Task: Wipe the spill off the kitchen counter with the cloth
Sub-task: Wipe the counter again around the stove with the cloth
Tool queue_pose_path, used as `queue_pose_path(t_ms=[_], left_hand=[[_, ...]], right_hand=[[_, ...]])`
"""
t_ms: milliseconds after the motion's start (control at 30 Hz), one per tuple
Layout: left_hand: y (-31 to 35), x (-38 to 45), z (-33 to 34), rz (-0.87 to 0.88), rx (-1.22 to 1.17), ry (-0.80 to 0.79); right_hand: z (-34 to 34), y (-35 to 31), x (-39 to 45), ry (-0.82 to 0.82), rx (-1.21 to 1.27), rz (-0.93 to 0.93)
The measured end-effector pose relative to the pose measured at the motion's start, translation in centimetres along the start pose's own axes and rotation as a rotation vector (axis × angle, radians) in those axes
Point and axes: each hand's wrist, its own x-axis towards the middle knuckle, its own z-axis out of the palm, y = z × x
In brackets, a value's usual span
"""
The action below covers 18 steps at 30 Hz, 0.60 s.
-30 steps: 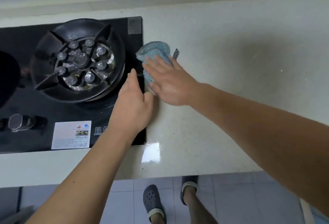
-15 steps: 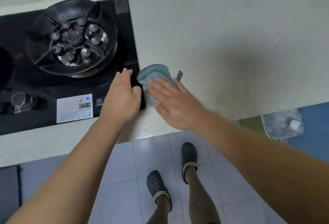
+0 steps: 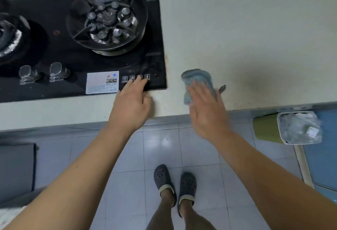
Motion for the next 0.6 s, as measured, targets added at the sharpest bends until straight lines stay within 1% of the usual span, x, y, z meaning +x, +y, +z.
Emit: queue_pose_path(t_ms=[67, 133, 200, 300, 533, 600], left_hand=[[-0.8, -0.9, -0.1, -0.023, -0.014, 0.027], [-1.4, -1.8, -0.4, -0.064, -0.052, 0.079], [-2.4, -2.6, -0.7, -0.11, -0.097, 0.144], [-4.1, -3.6, -1.3, -0.158, -0.157, 0.201], [-9.0, -4.9, -2.6, -0.118, -0.169, 0.225], [-10.3, -5.0, -3.3, -0.076, -0.167, 0.224]], right_hand=[[0.1, 0.5, -0.1, 0.083, 0.013, 0.168], [1.2, -1.7, -0.6, 0.109, 0.001, 0.21], [2.6, -4.6, -1.3, 0.106, 0.003, 0.142], [4.2, -8.0, -1.6, 0.068, -0.014, 0.041], [6.8, -14.6, -1.2, 0.008, -0.09, -0.069], [7.5, -16.7, -0.9, 0.006, -0.108, -0.09]])
